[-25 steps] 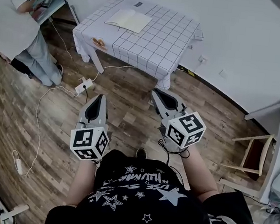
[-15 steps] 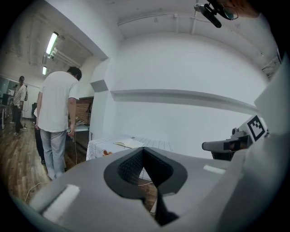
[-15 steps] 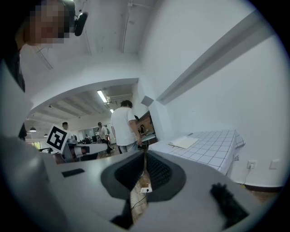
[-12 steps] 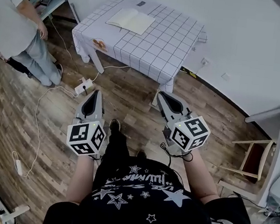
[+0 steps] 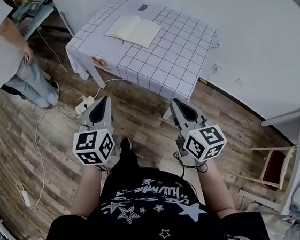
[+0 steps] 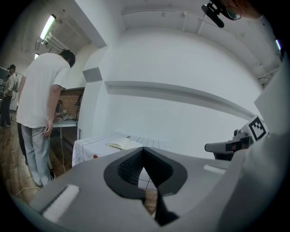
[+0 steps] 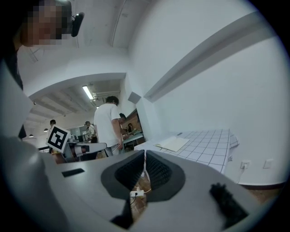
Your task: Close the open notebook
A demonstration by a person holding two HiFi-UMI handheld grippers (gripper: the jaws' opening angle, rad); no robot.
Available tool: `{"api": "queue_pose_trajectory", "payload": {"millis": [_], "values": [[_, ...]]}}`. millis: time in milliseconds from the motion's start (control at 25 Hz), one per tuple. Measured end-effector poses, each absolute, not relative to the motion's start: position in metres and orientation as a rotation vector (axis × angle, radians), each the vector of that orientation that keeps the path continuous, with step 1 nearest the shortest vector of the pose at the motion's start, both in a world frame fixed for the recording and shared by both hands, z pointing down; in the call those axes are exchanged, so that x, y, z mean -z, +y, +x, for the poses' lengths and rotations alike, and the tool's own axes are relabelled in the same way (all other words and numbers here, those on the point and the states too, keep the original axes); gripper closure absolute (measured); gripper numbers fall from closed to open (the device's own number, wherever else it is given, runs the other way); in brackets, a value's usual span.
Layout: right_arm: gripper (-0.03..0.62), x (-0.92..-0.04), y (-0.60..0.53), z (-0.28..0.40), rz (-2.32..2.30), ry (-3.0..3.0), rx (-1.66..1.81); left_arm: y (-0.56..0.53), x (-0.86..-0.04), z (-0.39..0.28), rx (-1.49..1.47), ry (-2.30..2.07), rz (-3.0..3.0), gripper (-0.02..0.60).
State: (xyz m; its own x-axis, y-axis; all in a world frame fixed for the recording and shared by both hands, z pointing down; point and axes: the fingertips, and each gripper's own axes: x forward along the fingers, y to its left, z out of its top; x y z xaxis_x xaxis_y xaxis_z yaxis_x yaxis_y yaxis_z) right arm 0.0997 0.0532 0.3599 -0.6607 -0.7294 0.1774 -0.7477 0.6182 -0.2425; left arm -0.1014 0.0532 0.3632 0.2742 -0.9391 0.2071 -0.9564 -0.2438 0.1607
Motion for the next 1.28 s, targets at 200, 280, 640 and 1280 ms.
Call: {"api": "queue_pose_trajectory", "payload": {"millis": [200, 280, 640, 1280], "values": [[0.579, -0.353, 0.007, 0.075, 1.306, -2.741, -0.45, 0.005, -0.366, -0.122, -0.122, -1.691, 2.307, 0.572], [0.579, -0.352, -0.009, 0.064, 1.318, -2.729, -0.453, -0.011, -0.366, -0.129, -0.13, -1.664, 2.326, 0.572], [0.579, -0.357, -0.071, -0.009, 1.302, -2.71, -0.499, -0.077, -0.37, -0.191, -0.141, -1.622, 2.355, 0.572], [0.579, -0.387, -0.111, 0.0, 1.451, -2.587, -0.73, -0.134, -0.404, -0.195, -0.204, -1.48, 2.38, 0.572]]}}
